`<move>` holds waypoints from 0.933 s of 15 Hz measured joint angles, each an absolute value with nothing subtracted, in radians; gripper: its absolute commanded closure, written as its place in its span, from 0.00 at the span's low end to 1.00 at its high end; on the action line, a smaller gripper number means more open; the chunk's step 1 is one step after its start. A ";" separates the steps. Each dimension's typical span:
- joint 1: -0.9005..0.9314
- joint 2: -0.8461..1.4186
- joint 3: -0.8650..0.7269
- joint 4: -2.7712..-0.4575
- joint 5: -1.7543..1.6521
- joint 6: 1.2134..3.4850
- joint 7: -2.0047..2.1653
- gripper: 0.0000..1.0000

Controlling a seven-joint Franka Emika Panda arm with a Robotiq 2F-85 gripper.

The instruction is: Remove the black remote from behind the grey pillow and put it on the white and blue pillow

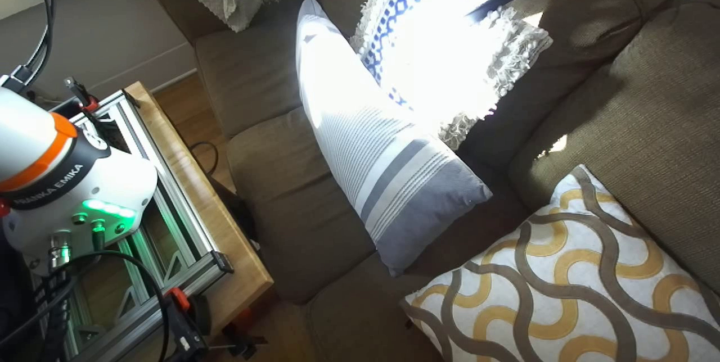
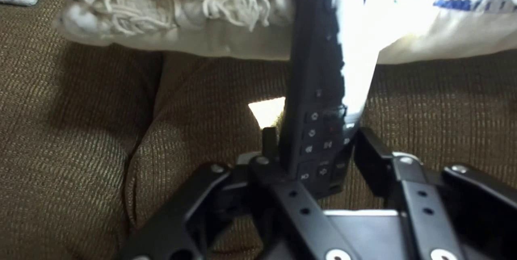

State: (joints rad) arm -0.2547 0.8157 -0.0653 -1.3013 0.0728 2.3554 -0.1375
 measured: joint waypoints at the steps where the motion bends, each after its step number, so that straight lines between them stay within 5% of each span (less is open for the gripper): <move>1: -0.258 0.828 -0.061 -1.285 0.075 2.356 -0.137 0.73; 6: -0.266 0.880 -0.040 -1.213 0.087 2.371 -0.138 0.73; 7: -0.267 0.888 -0.037 -1.202 0.088 2.372 -0.138 0.26; 11: -0.269 0.908 -0.027 -1.171 0.091 2.373 -0.138 0.02; 14: -0.273 0.900 -0.020 -1.167 0.108 2.364 -0.138 0.00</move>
State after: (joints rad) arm -0.2734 0.8996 -0.0201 -1.1672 0.1078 2.3640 -0.1376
